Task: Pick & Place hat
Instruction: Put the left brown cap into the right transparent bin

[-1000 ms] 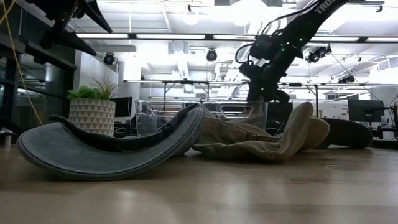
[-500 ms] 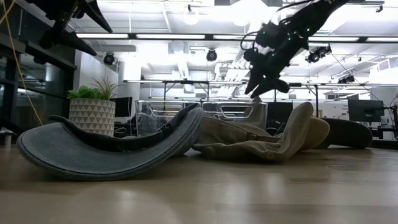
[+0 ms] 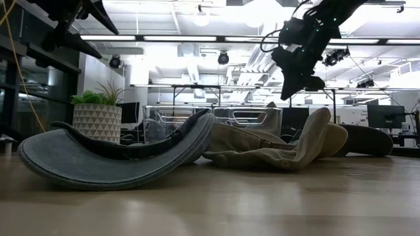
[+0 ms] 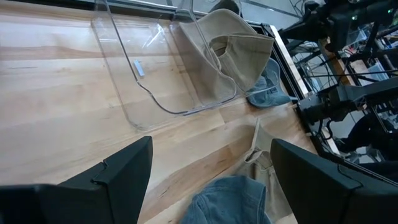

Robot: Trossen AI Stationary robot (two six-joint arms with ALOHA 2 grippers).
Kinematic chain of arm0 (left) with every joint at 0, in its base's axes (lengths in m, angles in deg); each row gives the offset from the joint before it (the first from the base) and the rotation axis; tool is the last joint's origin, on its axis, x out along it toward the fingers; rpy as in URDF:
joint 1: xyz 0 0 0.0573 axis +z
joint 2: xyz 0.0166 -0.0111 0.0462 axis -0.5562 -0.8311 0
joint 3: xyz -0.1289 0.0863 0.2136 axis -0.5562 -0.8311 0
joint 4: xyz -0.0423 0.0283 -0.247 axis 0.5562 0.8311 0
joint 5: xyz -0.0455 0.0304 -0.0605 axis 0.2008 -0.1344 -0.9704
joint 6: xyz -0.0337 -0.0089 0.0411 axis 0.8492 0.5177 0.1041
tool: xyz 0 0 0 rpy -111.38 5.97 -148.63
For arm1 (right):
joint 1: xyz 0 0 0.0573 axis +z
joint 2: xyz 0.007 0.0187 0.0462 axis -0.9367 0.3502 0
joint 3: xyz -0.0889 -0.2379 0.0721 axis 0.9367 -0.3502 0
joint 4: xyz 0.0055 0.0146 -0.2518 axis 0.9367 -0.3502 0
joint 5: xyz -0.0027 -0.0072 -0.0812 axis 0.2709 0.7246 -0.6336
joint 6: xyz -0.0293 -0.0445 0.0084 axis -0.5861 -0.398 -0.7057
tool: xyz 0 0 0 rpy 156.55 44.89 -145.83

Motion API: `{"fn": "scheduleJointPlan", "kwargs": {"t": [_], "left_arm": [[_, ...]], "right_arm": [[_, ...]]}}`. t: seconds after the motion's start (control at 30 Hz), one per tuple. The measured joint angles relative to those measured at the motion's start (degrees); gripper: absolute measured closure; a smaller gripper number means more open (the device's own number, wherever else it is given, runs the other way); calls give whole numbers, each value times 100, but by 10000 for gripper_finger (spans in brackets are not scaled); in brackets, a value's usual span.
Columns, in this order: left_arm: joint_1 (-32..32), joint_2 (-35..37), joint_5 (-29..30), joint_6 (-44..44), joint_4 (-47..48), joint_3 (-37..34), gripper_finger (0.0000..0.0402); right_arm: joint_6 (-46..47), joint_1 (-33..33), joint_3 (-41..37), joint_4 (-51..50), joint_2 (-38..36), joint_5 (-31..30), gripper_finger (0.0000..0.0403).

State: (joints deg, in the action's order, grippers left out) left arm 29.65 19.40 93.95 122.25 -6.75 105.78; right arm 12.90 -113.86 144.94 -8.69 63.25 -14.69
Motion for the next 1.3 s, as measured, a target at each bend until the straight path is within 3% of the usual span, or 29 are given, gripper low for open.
{"fn": "scheduleJointPlan", "kwargs": {"t": [0.57,1.0,1.3], "left_arm": [[0,0,23,2,0,2,94],[0,0,19,13,0,2,94],[-1,0,1,11,4,2,94]], "right_arm": [[744,289,-522,1097,80,92,402],[944,456,-522,1438,782,200,403],[792,366,-452,1158,738,-205,403]]}}
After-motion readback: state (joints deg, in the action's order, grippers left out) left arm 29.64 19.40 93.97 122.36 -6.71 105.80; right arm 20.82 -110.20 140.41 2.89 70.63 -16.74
